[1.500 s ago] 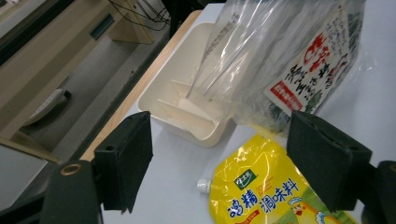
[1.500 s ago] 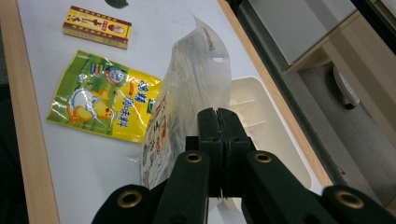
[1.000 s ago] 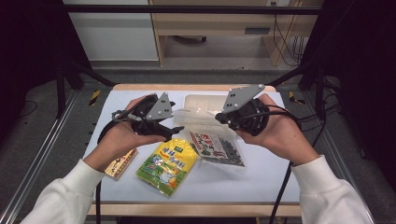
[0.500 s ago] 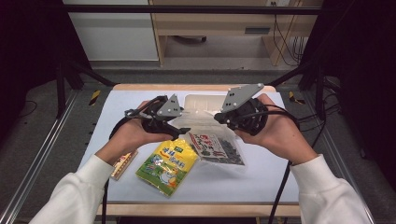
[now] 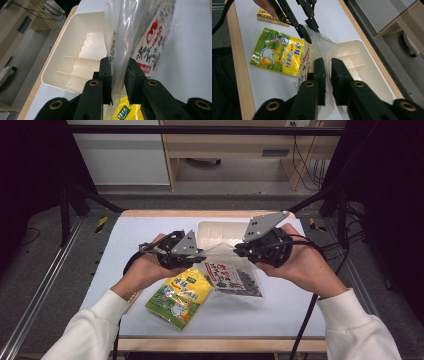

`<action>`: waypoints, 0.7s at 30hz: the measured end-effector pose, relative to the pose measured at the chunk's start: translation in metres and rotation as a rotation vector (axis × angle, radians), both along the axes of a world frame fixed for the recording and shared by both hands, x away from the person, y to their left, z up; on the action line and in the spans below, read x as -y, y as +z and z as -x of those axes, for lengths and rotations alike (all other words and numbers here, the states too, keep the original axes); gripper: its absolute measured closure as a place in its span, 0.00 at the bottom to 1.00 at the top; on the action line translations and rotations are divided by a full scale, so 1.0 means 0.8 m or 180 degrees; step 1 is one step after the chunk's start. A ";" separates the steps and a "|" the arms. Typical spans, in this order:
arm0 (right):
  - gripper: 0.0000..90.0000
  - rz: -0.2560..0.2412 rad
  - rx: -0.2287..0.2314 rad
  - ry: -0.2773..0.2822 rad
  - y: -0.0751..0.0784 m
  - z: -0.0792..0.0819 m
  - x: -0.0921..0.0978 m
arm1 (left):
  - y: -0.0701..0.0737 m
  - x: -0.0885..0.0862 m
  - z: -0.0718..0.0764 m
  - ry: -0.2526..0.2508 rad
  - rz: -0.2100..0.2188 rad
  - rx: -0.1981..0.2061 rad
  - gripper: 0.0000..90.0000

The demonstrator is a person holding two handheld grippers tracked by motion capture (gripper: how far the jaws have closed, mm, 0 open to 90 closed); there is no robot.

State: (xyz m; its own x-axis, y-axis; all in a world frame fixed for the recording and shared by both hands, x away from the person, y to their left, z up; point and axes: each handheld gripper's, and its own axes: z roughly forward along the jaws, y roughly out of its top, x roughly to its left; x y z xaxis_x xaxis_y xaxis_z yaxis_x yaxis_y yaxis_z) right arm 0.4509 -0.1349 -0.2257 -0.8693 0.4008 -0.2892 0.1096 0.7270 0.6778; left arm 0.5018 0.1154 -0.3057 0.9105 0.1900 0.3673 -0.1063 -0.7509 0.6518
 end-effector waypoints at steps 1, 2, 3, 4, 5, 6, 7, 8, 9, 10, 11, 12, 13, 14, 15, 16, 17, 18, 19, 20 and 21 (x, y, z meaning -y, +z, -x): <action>0.87 0.0017 0.0002 0.0013 0.000 -0.001 0.000 | 0.000 -0.001 0.000 -0.0017 -0.0014 0.0005 0.87; 0.79 0.0046 0.0022 0.0007 0.000 -0.002 -0.003 | 0.000 -0.001 0.001 -0.0028 -0.0021 0.0007 0.88; 0.79 0.0046 0.0022 0.0007 0.000 -0.002 -0.003 | 0.000 -0.002 0.001 -0.0046 -0.0003 -0.0013 0.88; 0.71 0.0056 0.0113 -0.0046 0.001 -0.005 -0.008 | 0.000 -0.002 0.001 -0.0062 0.0020 -0.0029 0.89; 0.71 0.0056 0.0113 -0.0046 0.001 -0.005 -0.008 | 0.000 -0.003 0.001 -0.0068 0.0030 -0.0031 0.89; 0.67 0.0079 0.0160 -0.0042 0.001 -0.006 -0.012 | 0.000 -0.002 0.001 -0.0070 0.0034 -0.0028 0.89; 0.64 0.0093 0.0194 -0.0018 0.001 -0.007 -0.015 | 0.000 -0.002 0.001 -0.0092 0.0019 -0.0017 0.89; 0.61 0.0118 0.0206 -0.0014 0.000 -0.009 -0.019 | 0.000 -0.002 0.002 -0.0109 0.0031 -0.0008 0.89; 0.59 0.0170 0.0206 0.0004 -0.001 -0.011 -0.024 | 0.001 -0.001 0.002 -0.0121 0.0008 0.0008 0.89; 0.58 0.0218 0.0207 0.0027 -0.003 -0.013 -0.028 | 0.001 0.000 0.002 -0.0117 0.0020 0.0000 0.89; 0.57 0.0281 0.0197 0.0047 -0.005 -0.015 -0.032 | 0.001 0.000 0.003 -0.0112 0.0015 -0.0004 0.89; 0.55 0.0331 0.0161 0.0051 -0.008 -0.017 -0.035 | 0.001 0.000 0.003 -0.0100 0.0028 -0.0012 0.89; 0.55 0.0380 0.0112 0.0048 -0.010 -0.020 -0.038 | 0.002 -0.001 0.003 -0.0100 0.0005 -0.0015 0.89; 0.55 0.0428 0.0090 0.0067 -0.011 -0.022 -0.040 | 0.001 -0.001 0.002 -0.0089 0.0035 -0.0034 0.89; 0.55 0.0431 0.0052 0.0079 -0.013 -0.024 -0.042 | 0.001 -0.001 0.002 -0.0089 0.0029 -0.0040 0.89; 0.56 0.0445 0.0023 0.0110 -0.015 -0.026 -0.042 | 0.001 -0.001 0.001 -0.0087 0.0027 -0.0046 0.89; 0.58 0.0463 -0.0010 0.0096 -0.017 -0.027 -0.043 | 0.001 -0.002 0.001 -0.0086 0.0003 -0.0042 0.89; 0.61 0.0476 -0.0014 0.0097 -0.018 -0.028 -0.044 | 0.000 -0.002 0.000 -0.0077 0.0030 -0.0060 0.89; 0.63 0.0499 -0.0016 0.0095 -0.019 -0.029 -0.045 | 0.000 -0.003 0.000 -0.0072 0.0037 -0.0072 0.89; 0.66 0.0510 -0.0021 0.0092 -0.020 -0.030 -0.045 | 0.001 -0.003 -0.001 -0.0070 0.0036 -0.0082 0.88; 0.70 0.0524 -0.0005 0.0085 -0.021 -0.030 -0.045 | 0.001 -0.003 -0.001 -0.0070 0.0035 -0.0088 0.88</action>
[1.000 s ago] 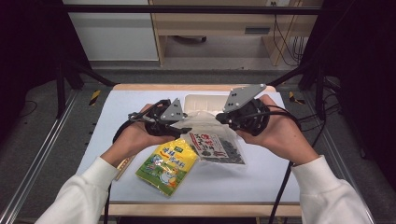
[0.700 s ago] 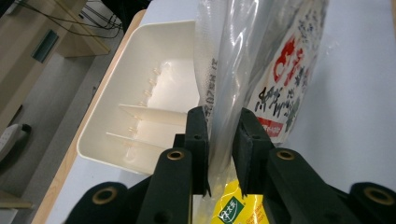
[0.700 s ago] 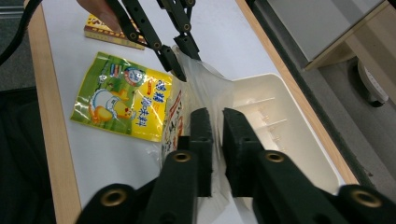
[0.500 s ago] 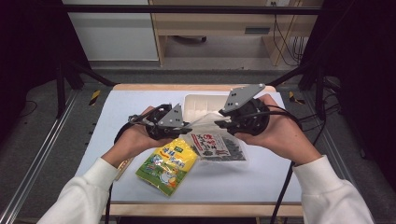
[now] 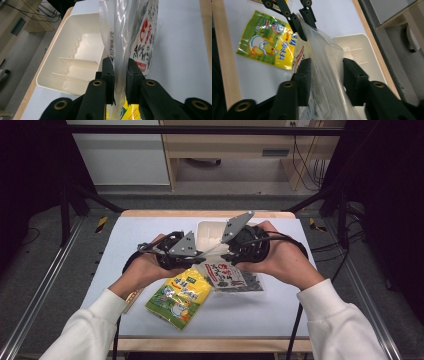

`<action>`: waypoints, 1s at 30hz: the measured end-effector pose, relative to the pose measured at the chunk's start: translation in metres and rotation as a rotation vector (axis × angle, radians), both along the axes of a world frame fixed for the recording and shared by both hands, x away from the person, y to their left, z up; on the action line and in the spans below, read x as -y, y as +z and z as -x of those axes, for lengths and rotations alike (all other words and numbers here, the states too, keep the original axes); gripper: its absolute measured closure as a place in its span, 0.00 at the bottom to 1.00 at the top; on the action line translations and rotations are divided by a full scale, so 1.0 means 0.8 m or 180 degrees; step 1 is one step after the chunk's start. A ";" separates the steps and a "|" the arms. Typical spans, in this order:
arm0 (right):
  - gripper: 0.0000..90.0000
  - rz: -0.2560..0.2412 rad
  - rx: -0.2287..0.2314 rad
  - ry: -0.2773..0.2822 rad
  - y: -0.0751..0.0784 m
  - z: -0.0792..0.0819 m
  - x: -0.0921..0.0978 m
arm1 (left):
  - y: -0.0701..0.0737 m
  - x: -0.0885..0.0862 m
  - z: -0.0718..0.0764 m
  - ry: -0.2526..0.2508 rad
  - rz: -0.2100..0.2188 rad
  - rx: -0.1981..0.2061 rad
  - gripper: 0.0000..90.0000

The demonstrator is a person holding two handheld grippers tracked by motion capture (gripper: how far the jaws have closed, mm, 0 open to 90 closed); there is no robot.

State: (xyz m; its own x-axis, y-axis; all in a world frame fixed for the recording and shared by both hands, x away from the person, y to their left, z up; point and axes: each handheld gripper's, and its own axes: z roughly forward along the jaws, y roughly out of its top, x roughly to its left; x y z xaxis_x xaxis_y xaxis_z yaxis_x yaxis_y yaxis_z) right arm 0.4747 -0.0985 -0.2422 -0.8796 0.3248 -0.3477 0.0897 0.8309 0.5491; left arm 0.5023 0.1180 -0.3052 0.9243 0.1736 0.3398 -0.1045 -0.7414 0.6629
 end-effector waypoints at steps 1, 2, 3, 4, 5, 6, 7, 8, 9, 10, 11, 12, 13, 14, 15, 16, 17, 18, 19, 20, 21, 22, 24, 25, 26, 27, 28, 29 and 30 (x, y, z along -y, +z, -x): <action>0.72 0.0018 0.0019 -0.0001 0.000 0.000 -0.001 | 0.000 0.000 0.000 -0.0004 0.0001 -0.0004 0.88; 0.74 0.0030 0.0008 -0.0010 -0.002 0.001 -0.002 | 0.000 0.000 0.000 -0.0009 0.0010 -0.0007 0.88; 0.80 0.0097 -0.0029 -0.0009 -0.005 0.001 -0.004 | 0.001 0.001 0.000 -0.0009 0.0007 -0.0005 0.88; 0.80 0.0097 -0.0029 -0.0009 -0.005 0.001 -0.004 | 0.001 0.001 0.000 -0.0009 0.0005 -0.0008 0.88; 0.84 0.0135 -0.0053 0.0006 -0.007 0.001 -0.005 | 0.001 0.002 0.001 -0.0005 -0.0006 -0.0005 0.88; 0.87 0.0151 -0.0053 -0.0001 -0.009 0.002 -0.006 | 0.001 0.002 0.001 0.0005 -0.0017 -0.0006 0.87; 0.89 0.0141 -0.0071 -0.0002 -0.010 0.002 -0.006 | 0.001 0.001 0.000 0.0010 -0.0011 -0.0012 0.87; 0.90 0.0125 -0.0093 -0.0006 -0.010 0.002 -0.006 | 0.001 0.001 0.000 0.0024 0.0014 -0.0032 0.86; 0.92 0.0097 -0.0131 -0.0002 -0.010 0.002 -0.006 | 0.001 0.000 -0.001 0.0055 0.0054 -0.0063 0.85; 0.92 0.0079 -0.0152 -0.0004 -0.009 0.003 -0.005 | 0.000 0.000 -0.001 0.0091 0.0119 -0.0082 0.81; 0.93 0.0067 -0.0155 -0.0007 -0.009 0.003 -0.004 | 0.001 -0.001 -0.001 0.0131 0.0167 -0.0091 0.76; 0.94 0.0053 -0.0174 -0.0006 -0.008 0.004 -0.003 | 0.002 -0.001 -0.002 0.0193 0.0193 -0.0096 0.69; 0.95 0.0029 -0.0204 0.0000 -0.006 0.004 -0.001 | 0.005 -0.003 -0.001 0.0260 0.0290 -0.0104 0.61; 0.96 -0.0001 -0.0215 -0.0007 -0.005 0.005 0.002 | 0.009 -0.005 0.000 0.0306 0.0419 -0.0125 0.55; 0.96 -0.0027 -0.0223 -0.0019 -0.004 0.006 0.006 | 0.014 -0.007 0.001 0.0356 0.0530 -0.0150 0.50; 0.96 -0.0061 -0.0228 -0.0038 -0.003 0.006 0.010 | 0.019 -0.008 0.003 0.0429 0.0616 -0.0171 0.45; 0.97 -0.0088 -0.0220 -0.0059 -0.002 0.007 0.014 | 0.023 -0.010 0.005 0.0514 0.0716 -0.0207 0.38; 0.97 -0.0126 -0.0208 -0.0088 0.000 0.008 0.019 | 0.028 -0.012 0.008 0.0598 0.0776 -0.0227 0.32; 0.97 -0.0175 -0.0204 -0.0129 0.001 0.009 0.025 | 0.032 -0.015 0.010 0.0681 0.0844 -0.0212 0.29; 0.98 -0.0218 -0.0200 -0.0161 0.002 0.010 0.032 | 0.035 -0.019 0.012 0.0758 0.0933 -0.0222 0.27; 0.98 -0.0283 -0.0211 -0.0197 0.004 0.012 0.039 | 0.039 -0.023 0.013 0.0813 0.1026 -0.0245 0.25; 0.98 -0.0350 -0.0223 -0.0217 0.006 0.014 0.046 | 0.041 -0.028 0.015 0.0850 0.1110 -0.0272 0.23; 0.98 -0.0453 -0.0208 -0.0279 0.012 0.018 0.061 | 0.043 -0.037 0.019 0.0972 0.1155 -0.0331 0.21; 0.98 -0.0516 -0.0191 -0.0314 0.016 0.022 0.068 | 0.041 -0.043 0.021 0.1047 0.1099 -0.0357 0.20; 0.98 -0.0585 -0.0164 -0.0341 0.020 0.026 0.076 | 0.038 -0.050 0.023 0.1127 0.1069 -0.0360 0.20; 0.98 -0.0655 -0.0137 -0.0380 0.025 0.030 0.082 | 0.033 -0.057 0.025 0.1213 0.1061 -0.0362 0.19; 0.98 -0.0718 -0.0109 -0.0411 0.029 0.033 0.088 | 0.027 -0.065 0.027 0.1283 0.1039 -0.0385 0.19; 0.97 -0.0764 -0.0083 -0.0440 0.033 0.035 0.093 | 0.019 -0.073 0.029 0.1370 0.1011 -0.0408 0.18; 0.98 -0.0806 -0.0062 -0.0476 0.037 0.036 0.098 | 0.011 -0.081 0.032 0.1466 0.0969 -0.0410 0.17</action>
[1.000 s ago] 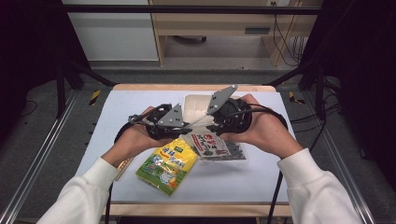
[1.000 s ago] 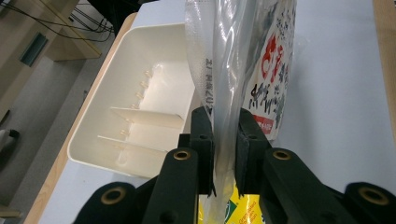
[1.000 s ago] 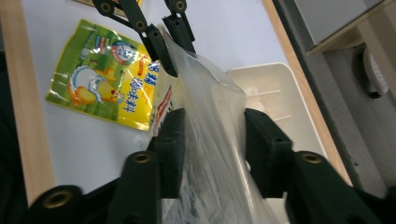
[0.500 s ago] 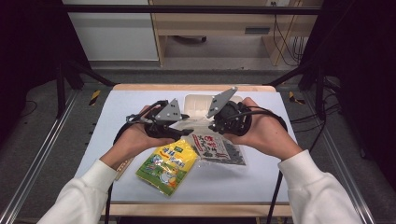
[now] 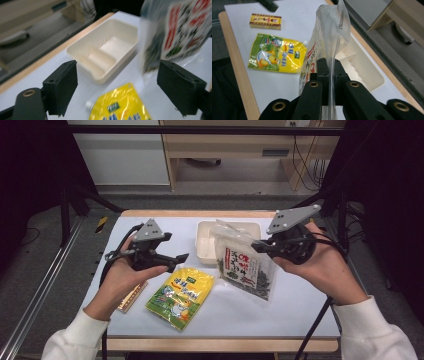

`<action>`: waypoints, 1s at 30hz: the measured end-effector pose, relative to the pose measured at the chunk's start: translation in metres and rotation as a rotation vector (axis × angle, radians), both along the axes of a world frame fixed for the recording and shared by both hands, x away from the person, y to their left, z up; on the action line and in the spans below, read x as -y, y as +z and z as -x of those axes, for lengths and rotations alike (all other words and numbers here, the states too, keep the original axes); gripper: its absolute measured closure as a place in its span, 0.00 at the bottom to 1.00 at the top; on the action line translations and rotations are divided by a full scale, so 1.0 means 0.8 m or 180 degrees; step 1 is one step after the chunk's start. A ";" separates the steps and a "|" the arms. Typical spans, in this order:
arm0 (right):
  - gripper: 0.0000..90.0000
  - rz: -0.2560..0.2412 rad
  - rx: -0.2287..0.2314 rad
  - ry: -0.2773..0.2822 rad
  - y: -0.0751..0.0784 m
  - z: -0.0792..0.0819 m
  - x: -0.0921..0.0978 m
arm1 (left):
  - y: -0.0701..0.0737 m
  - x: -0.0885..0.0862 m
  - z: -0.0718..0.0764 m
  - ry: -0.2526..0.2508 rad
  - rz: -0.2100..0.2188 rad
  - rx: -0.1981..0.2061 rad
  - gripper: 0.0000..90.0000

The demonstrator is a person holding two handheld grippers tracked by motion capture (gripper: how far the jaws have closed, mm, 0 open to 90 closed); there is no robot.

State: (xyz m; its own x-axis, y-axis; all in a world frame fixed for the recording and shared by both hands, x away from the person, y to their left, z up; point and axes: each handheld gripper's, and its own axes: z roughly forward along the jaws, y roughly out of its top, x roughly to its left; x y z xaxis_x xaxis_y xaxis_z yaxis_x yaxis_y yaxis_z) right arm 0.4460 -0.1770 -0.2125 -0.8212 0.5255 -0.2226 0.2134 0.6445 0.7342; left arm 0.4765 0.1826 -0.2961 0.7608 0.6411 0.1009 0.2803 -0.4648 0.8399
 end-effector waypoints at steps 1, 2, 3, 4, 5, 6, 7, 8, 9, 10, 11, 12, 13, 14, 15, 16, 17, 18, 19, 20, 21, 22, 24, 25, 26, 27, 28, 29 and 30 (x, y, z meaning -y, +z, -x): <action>0.98 -0.0022 0.0017 -0.0033 0.004 0.000 0.005 | -0.009 -0.008 0.003 0.0039 -0.0040 -0.0026 0.16; 0.98 -0.0049 0.0025 -0.0052 0.007 0.000 0.009 | -0.018 -0.015 0.006 0.0066 -0.0044 -0.0077 0.16; 0.98 -0.0098 0.0037 -0.0082 0.010 -0.001 0.013 | -0.027 -0.023 0.010 0.0113 -0.0018 -0.0122 0.15; 0.98 -0.0146 0.0048 -0.0107 0.013 -0.003 0.017 | -0.035 -0.031 0.013 0.0176 -0.0011 -0.0147 0.15; 0.98 -0.0186 0.0057 -0.0120 0.017 -0.005 0.021 | -0.043 -0.038 0.017 0.0234 -0.0030 -0.0146 0.15; 0.98 -0.0244 0.0073 -0.0135 0.020 -0.007 0.024 | -0.052 -0.046 0.021 0.0285 -0.0033 -0.0152 0.14; 0.98 -0.0293 0.0093 -0.0160 0.024 -0.009 0.026 | -0.061 -0.054 0.025 0.0339 -0.0009 -0.0167 0.14; 0.98 -0.0334 0.0119 -0.0188 0.028 -0.011 0.028 | -0.071 -0.062 0.029 0.0400 0.0009 -0.0168 0.14; 0.98 -0.0358 0.0157 -0.0212 0.032 -0.013 0.029 | -0.082 -0.070 0.034 0.0469 0.0014 -0.0174 0.14; 0.98 -0.0379 0.0186 -0.0236 0.036 -0.014 0.030 | -0.093 -0.077 0.039 0.0537 0.0000 -0.0188 0.14; 0.98 -0.0402 0.0220 -0.0249 0.040 -0.017 0.030 | -0.105 -0.084 0.044 0.0604 -0.0004 -0.0192 0.14; 0.98 -0.0425 0.0252 -0.0271 0.043 -0.020 0.031 | -0.116 -0.091 0.049 0.0676 -0.0012 -0.0187 0.14; 0.98 -0.0496 0.0282 -0.0319 0.049 -0.029 0.032 | -0.126 -0.097 0.053 0.0735 -0.0011 -0.0199 0.14; 0.98 -0.0496 0.0282 -0.0319 0.049 -0.029 0.032 | -0.135 -0.103 0.056 0.0782 -0.0019 -0.0204 0.14; 0.98 -0.0576 0.0321 -0.0376 0.051 -0.040 0.034 | -0.143 -0.108 0.059 0.0845 -0.0044 -0.0189 0.14; 0.98 -0.0576 0.0321 -0.0376 0.051 -0.040 0.034 | -0.150 -0.113 0.062 0.0897 -0.0084 -0.0165 0.14; 0.98 -0.0621 0.0330 -0.0421 0.051 -0.047 0.035 | -0.156 -0.117 0.063 0.0936 -0.0117 -0.0144 0.14; 0.98 -0.0664 0.0334 -0.0461 0.051 -0.054 0.036 | -0.160 -0.122 0.064 0.0964 -0.0130 -0.0142 0.14; 0.98 -0.0695 0.0333 -0.0507 0.050 -0.061 0.036 | -0.163 -0.127 0.064 0.0994 -0.0105 -0.0140 0.14; 0.98 -0.0726 0.0339 -0.0569 0.050 -0.069 0.037 | -0.165 -0.132 0.065 0.1026 -0.0059 -0.0128 0.13; 0.98 -0.0757 0.0344 -0.0609 0.049 -0.076 0.037 | -0.166 -0.137 0.065 0.1065 -0.0036 -0.0107 0.13; 0.98 -0.0791 0.0359 -0.0636 0.048 -0.083 0.037 | -0.167 -0.141 0.066 0.1104 -0.0028 -0.0082 0.13; 0.98 -0.0867 0.0358 -0.0665 0.045 -0.096 0.037 | -0.168 -0.150 0.066 0.1194 0.0006 -0.0031 0.13; 0.98 -0.0870 0.0362 -0.0666 0.044 -0.108 0.037 | -0.168 -0.154 0.067 0.1243 0.0035 -0.0009 0.13; 0.98 -0.0863 0.0347 -0.0670 0.044 -0.113 0.036 | -0.167 -0.158 0.067 0.1284 0.0059 0.0016 0.13; 0.98 -0.0863 0.0347 -0.0670 0.044 -0.113 0.036 | -0.167 -0.161 0.067 0.1320 0.0073 0.0034 0.13; 0.98 -0.0852 0.0351 -0.0674 0.043 -0.119 0.036 | -0.168 -0.164 0.067 0.1364 0.0097 0.0057 0.13; 0.98 -0.0853 0.0339 -0.0683 0.043 -0.124 0.036 | -0.168 -0.167 0.067 0.1399 0.0099 0.0066 0.13; 0.98 -0.0861 0.0329 -0.0705 0.042 -0.129 0.035 | -0.168 -0.170 0.067 0.1429 0.0102 0.0071 0.13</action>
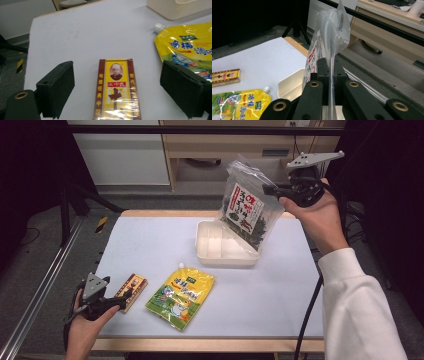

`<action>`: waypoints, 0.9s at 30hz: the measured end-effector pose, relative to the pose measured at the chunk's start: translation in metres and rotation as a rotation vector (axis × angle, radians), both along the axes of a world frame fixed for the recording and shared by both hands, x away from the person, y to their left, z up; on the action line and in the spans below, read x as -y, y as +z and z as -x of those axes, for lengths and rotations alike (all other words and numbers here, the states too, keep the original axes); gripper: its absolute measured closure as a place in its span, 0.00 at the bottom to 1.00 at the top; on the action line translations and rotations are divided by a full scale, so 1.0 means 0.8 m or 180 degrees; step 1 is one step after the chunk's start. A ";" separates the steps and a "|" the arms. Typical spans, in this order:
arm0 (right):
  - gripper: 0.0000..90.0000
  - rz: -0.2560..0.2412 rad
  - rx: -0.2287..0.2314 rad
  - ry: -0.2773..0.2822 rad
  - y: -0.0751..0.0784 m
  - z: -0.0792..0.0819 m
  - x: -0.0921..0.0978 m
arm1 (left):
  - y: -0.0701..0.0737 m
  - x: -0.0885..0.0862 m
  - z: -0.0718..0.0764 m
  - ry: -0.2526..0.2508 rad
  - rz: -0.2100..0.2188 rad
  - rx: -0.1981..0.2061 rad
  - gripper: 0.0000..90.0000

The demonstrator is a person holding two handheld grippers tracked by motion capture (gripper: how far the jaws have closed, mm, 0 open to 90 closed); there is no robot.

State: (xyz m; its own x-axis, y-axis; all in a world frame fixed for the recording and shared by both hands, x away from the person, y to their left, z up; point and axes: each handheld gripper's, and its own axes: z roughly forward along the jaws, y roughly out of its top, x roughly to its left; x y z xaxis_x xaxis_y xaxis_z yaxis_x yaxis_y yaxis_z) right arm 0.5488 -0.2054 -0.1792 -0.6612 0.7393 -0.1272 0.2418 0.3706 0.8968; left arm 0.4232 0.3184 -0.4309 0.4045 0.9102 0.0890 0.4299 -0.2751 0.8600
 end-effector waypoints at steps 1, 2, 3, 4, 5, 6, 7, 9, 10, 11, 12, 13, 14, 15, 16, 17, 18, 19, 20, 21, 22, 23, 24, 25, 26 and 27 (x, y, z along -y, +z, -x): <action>0.98 -0.0008 -0.0008 -0.0018 -0.001 -0.004 0.000 | -0.001 -0.002 0.000 0.0024 0.0016 -0.0011 0.13; 0.98 -0.0024 -0.0007 -0.0024 -0.002 -0.008 0.000 | -0.001 -0.004 -0.001 0.0041 0.0019 -0.0018 0.13; 0.98 -0.0049 -0.0016 -0.0027 -0.003 -0.012 0.000 | -0.002 -0.006 -0.001 0.0053 0.0025 -0.0023 0.13; 0.98 -0.0062 -0.0017 -0.0041 -0.004 -0.015 0.000 | -0.002 -0.006 -0.001 0.0064 0.0039 -0.0027 0.13; 0.98 -0.0093 -0.0017 -0.0035 -0.005 -0.019 0.000 | -0.003 -0.006 -0.001 0.0074 0.0045 -0.0026 0.13; 0.98 -0.0119 -0.0033 -0.0035 -0.006 -0.022 0.000 | -0.003 -0.006 -0.001 0.0083 0.0050 -0.0026 0.13; 0.98 -0.0137 -0.0048 -0.0048 -0.008 -0.026 0.000 | -0.003 -0.006 -0.001 0.0084 0.0050 -0.0024 0.13; 0.98 -0.0144 -0.0094 -0.0065 -0.013 -0.035 0.000 | -0.003 -0.005 0.000 0.0085 0.0027 -0.0015 0.13; 0.98 -0.0144 -0.0094 -0.0065 -0.013 -0.035 0.000 | -0.003 -0.005 0.000 0.0086 0.0017 -0.0012 0.13; 0.98 -0.0150 -0.0094 -0.0061 -0.015 -0.038 0.000 | -0.003 -0.005 0.000 0.0086 0.0013 -0.0018 0.13; 0.98 -0.0156 -0.0116 -0.0066 -0.017 -0.040 0.000 | -0.003 -0.005 0.000 0.0087 0.0015 -0.0020 0.14; 0.98 -0.0159 -0.0119 -0.0083 -0.021 -0.044 0.002 | -0.003 -0.005 0.000 0.0086 0.0011 -0.0018 0.14; 0.98 -0.0159 -0.0119 -0.0083 -0.021 -0.044 0.002 | -0.003 -0.006 0.000 0.0091 0.0007 -0.0015 0.14; 0.98 -0.0182 -0.0131 -0.0092 -0.024 -0.045 0.003 | -0.003 -0.006 0.000 0.0092 0.0012 -0.0017 0.14; 0.98 -0.0190 -0.0135 -0.0095 -0.026 -0.047 0.005 | -0.003 -0.006 0.000 0.0091 0.0019 -0.0020 0.13; 0.98 -0.0226 -0.0158 -0.0118 -0.031 -0.049 0.007 | -0.003 -0.006 0.000 0.0089 0.0015 -0.0019 0.14; 0.98 -0.0226 -0.0158 -0.0118 -0.031 -0.049 0.007 | -0.003 -0.006 0.000 0.0090 0.0013 -0.0016 0.14; 0.98 -0.0238 -0.0172 -0.0121 -0.033 -0.051 0.008 | -0.003 -0.006 0.000 0.0090 0.0019 -0.0014 0.13; 0.98 -0.0232 -0.0184 -0.0125 -0.035 -0.052 0.009 | -0.003 -0.006 0.000 0.0092 0.0024 -0.0011 0.14; 0.98 -0.0234 -0.0191 -0.0131 -0.038 -0.053 0.010 | -0.003 -0.006 0.000 0.0101 0.0028 -0.0002 0.14; 0.98 -0.0223 -0.0200 -0.0135 -0.040 -0.054 0.011 | -0.003 -0.006 0.000 0.0103 0.0031 -0.0003 0.14; 0.98 -0.0235 -0.0216 -0.0147 -0.042 -0.055 0.012 | -0.003 -0.007 0.000 0.0103 0.0033 -0.0007 0.14; 0.98 -0.0249 -0.0221 -0.0150 -0.044 -0.055 0.014 | -0.003 -0.007 0.000 0.0104 0.0035 -0.0009 0.14; 0.98 -0.0261 -0.0228 -0.0158 -0.046 -0.056 0.015 | -0.003 -0.007 0.000 0.0105 0.0032 -0.0010 0.14; 0.98 -0.0260 -0.0232 -0.0168 -0.048 -0.057 0.016 | -0.003 -0.007 0.000 0.0106 0.0031 -0.0012 0.14; 0.98 -0.0264 -0.0233 -0.0175 -0.049 -0.057 0.018 | -0.003 -0.007 0.000 0.0107 0.0033 -0.0008 0.14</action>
State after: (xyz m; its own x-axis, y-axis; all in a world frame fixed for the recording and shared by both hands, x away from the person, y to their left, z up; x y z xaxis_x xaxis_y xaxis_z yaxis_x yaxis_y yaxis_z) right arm 0.5947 -0.2194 -0.2184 -0.6247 0.7807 -0.0169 0.3257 0.2802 0.9030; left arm 0.4231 0.3241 -0.4335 0.3738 0.9242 0.0785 0.4409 -0.2516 0.8616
